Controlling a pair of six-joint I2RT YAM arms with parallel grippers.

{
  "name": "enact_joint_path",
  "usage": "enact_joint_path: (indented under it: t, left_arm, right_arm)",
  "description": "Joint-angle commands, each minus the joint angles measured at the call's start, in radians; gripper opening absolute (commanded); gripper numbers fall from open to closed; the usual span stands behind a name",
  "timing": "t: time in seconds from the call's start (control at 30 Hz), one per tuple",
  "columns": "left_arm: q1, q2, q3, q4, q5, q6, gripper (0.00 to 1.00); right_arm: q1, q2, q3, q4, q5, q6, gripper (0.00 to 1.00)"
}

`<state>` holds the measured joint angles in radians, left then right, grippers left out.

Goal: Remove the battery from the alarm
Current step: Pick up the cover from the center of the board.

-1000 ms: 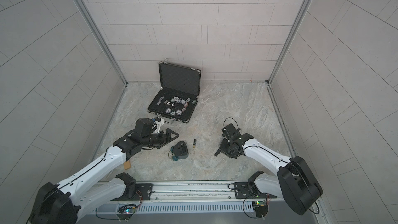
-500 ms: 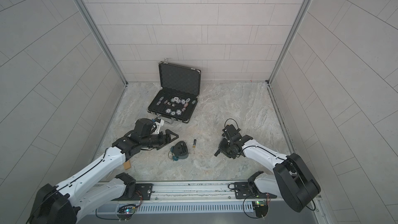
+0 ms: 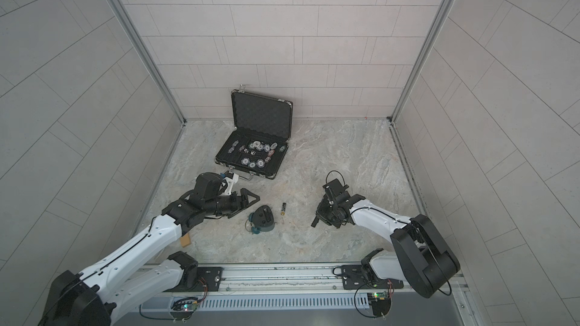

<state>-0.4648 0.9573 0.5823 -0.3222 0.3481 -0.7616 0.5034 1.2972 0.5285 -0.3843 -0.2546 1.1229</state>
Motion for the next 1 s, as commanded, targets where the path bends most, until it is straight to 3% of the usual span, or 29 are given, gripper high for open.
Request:
enact_joint_path:
  t: [0.0,0.33,0.43,0.53,0.63,0.8,0.97]
  left_arm:
    - [-0.001,-0.009,0.008,-0.007,0.002,0.000,0.78]
    - [-0.002,0.002,-0.015,0.116,0.099,-0.019,0.78]
    - [-0.010,0.032,-0.042,0.249,0.184,-0.078,0.78]
    - [-0.019,0.077,-0.086,0.490,0.271,-0.231,0.78]
    - [-0.019,0.116,-0.063,0.615,0.361,-0.278,0.78]
    - [-0.020,0.113,0.054,0.592,0.462,-0.195,0.75]
    - [-0.050,0.163,0.143,0.612,0.555,-0.206,0.68]
  right_arm:
    - [-0.002,-0.010,-0.001,-0.039,0.015,-0.023,0.09]
    - [-0.017,-0.175,-0.024,-0.004,-0.010,0.016,0.01]
    - [-0.036,-0.255,-0.025,0.056,-0.087,0.076,0.01]
    - [-0.038,-0.339,0.011,0.219,-0.156,0.085,0.01]
    - [-0.044,-0.371,0.117,0.269,-0.267,-0.055,0.01]
    - [-0.048,-0.352,0.165,0.469,-0.544,-0.185,0.03]
    - [-0.047,-0.315,0.280,0.313,-0.659,-0.360,0.03]
